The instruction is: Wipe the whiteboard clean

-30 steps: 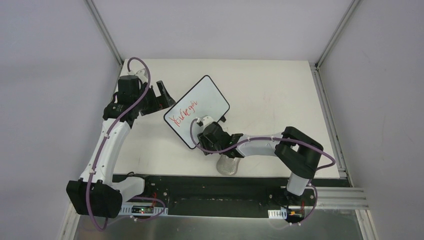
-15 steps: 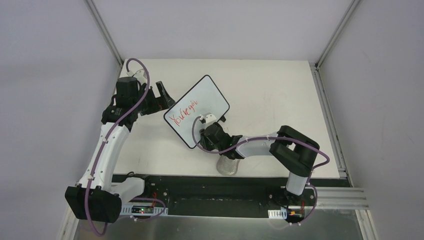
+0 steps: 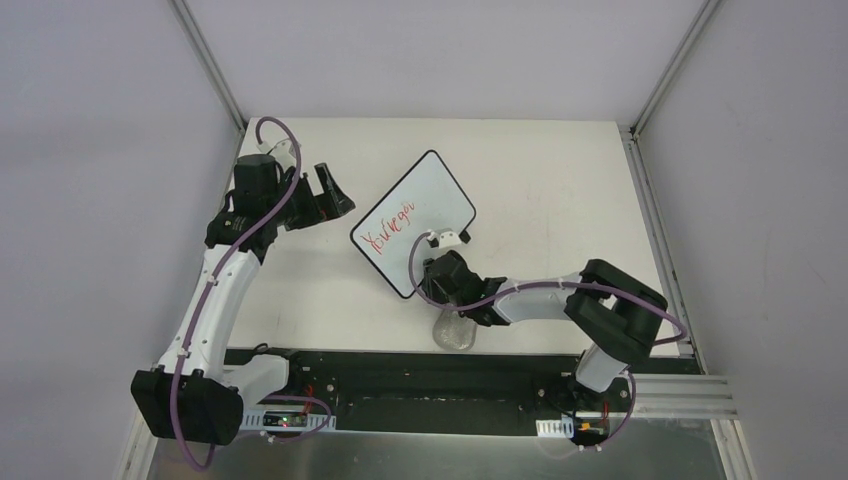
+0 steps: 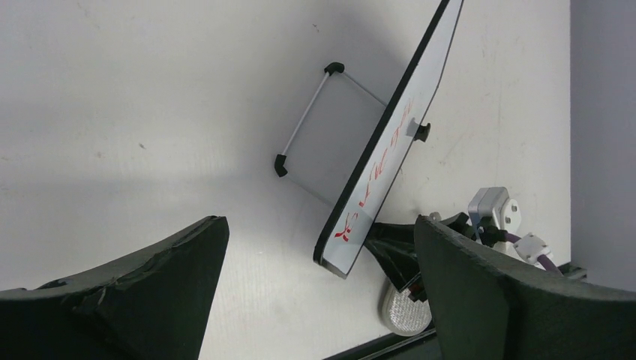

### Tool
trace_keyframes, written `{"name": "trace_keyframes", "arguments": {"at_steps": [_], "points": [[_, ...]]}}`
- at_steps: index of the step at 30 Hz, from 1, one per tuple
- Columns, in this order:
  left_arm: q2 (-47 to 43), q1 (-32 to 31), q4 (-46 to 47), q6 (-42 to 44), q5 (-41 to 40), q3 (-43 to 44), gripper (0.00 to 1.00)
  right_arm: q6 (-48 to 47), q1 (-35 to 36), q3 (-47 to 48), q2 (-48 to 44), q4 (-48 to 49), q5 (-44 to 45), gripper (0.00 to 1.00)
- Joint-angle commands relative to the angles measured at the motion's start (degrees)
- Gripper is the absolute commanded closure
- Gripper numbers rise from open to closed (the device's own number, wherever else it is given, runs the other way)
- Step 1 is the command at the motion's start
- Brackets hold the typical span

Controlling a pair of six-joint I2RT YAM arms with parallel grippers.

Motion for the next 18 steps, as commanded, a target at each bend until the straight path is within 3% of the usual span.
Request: {"name": "trace_keyframes", "arguments": {"at_steps": [1, 3, 8, 13, 18], "points": [[1.33, -0.50, 5.12, -2.31, 6.26, -0.67, 0.02, 5.45, -1.15, -3.27, -4.10, -14.13, 5.50, 0.69], [3.65, -0.50, 6.54, -4.31, 8.93, -0.10, 0.02, 7.25, -1.16, -3.85, -6.95, -16.70, 6.31, 0.65], [10.74, -0.77, 10.27, -12.50, 15.62, 5.38, 0.04, 9.91, -1.06, -6.03, -14.90, -17.92, 0.70, 0.39], [18.81, -2.81, 9.84, -15.04, 17.07, 12.46, 0.07, 19.80, -1.05, -4.98, -18.74, -18.79, -3.53, 0.38], [24.60, -3.83, 6.08, -9.82, 17.53, 16.53, 0.17, 26.84, -1.05, -4.83, -21.17, -16.07, -6.39, 0.36]]}}
